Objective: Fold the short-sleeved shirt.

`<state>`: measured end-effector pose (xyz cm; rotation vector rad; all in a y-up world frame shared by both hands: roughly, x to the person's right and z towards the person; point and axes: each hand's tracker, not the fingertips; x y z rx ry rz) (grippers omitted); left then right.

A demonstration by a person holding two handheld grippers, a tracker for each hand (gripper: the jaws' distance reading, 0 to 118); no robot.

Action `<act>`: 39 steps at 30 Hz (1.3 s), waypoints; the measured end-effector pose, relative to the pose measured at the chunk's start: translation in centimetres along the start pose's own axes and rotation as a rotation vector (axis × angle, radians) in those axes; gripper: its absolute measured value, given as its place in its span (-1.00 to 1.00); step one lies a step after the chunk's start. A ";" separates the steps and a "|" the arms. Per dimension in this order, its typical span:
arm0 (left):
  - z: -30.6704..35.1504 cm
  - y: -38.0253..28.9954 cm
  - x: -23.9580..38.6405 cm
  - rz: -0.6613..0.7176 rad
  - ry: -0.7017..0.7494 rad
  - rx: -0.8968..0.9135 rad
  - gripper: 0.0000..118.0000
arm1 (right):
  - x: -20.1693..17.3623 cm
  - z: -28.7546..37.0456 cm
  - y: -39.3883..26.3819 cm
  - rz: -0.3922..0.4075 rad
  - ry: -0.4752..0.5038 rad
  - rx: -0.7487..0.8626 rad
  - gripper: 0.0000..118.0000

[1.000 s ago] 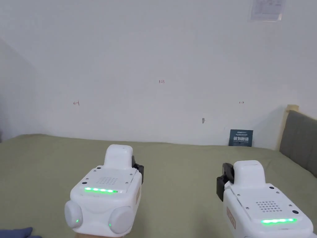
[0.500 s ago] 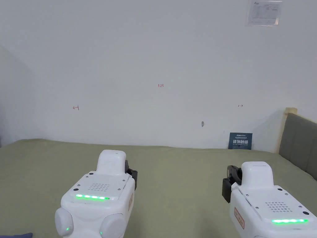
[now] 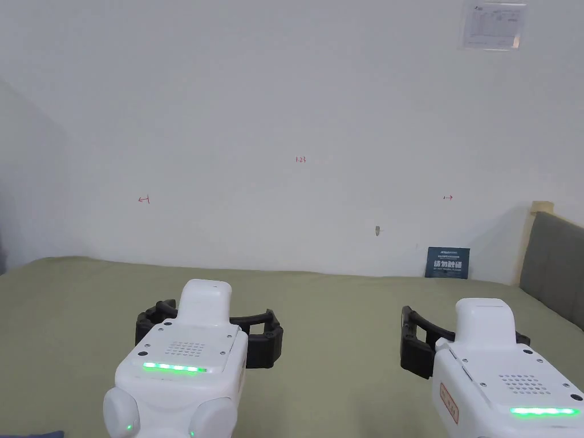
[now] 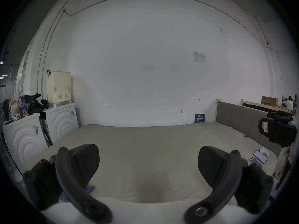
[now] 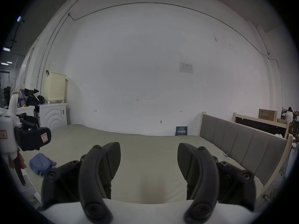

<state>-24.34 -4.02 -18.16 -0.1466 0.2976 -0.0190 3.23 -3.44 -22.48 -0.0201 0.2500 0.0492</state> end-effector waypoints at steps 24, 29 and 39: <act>1.1 1.7 -0.2 0.023 -0.142 -0.095 1.00 | 0.1 0.3 0.1 -0.009 0.009 -0.014 0.31; 0.8 2.0 0.0 -0.022 -0.089 -0.100 1.00 | -0.2 0.3 0.0 0.003 0.013 -0.013 0.31; 0.9 1.9 0.3 -0.045 -0.064 -0.109 1.00 | -0.1 0.3 -0.3 -0.007 0.011 -0.018 0.31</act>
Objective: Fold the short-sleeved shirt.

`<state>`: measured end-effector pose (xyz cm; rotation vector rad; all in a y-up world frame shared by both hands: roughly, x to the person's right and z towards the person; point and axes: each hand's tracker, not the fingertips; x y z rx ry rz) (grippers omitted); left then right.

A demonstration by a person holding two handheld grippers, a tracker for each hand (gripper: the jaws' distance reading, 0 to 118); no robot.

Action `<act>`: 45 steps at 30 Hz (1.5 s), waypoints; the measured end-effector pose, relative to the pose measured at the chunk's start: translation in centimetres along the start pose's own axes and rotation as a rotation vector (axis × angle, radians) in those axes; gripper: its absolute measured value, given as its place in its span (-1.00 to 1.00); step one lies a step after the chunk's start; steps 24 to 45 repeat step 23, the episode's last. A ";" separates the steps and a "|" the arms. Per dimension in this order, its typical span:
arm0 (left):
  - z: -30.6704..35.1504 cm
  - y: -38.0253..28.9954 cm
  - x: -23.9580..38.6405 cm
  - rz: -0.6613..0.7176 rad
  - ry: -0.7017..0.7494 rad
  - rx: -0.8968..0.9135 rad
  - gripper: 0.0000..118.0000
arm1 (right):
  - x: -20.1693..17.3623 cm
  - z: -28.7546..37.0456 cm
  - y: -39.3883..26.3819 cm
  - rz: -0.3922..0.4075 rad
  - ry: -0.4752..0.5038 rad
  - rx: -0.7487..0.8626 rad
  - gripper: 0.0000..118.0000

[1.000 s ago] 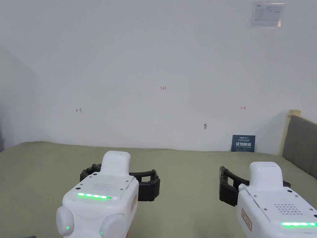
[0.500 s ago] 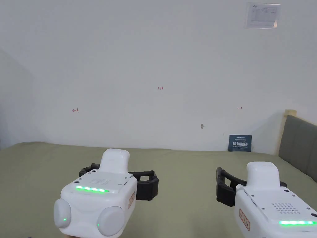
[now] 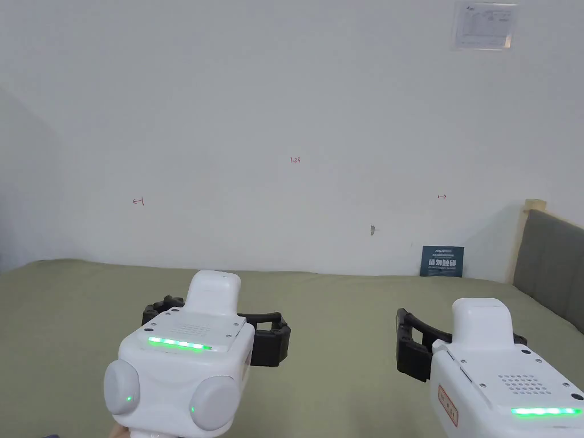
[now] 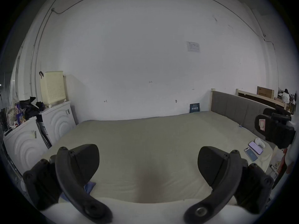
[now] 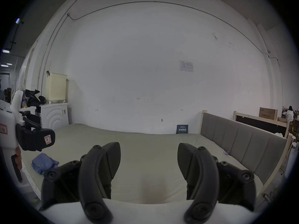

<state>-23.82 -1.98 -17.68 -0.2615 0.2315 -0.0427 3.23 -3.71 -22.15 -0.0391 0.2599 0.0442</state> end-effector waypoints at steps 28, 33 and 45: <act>0.2 0.2 -0.1 0.001 0.011 0.014 1.00 | -0.1 0.5 0.3 0.002 0.022 0.005 0.31; 0.2 0.2 -0.1 0.001 0.011 0.014 1.00 | -0.1 0.5 0.3 0.002 0.022 0.005 0.31; 0.2 0.2 -0.1 0.001 0.011 0.014 1.00 | -0.1 0.5 0.3 0.002 0.022 0.005 0.31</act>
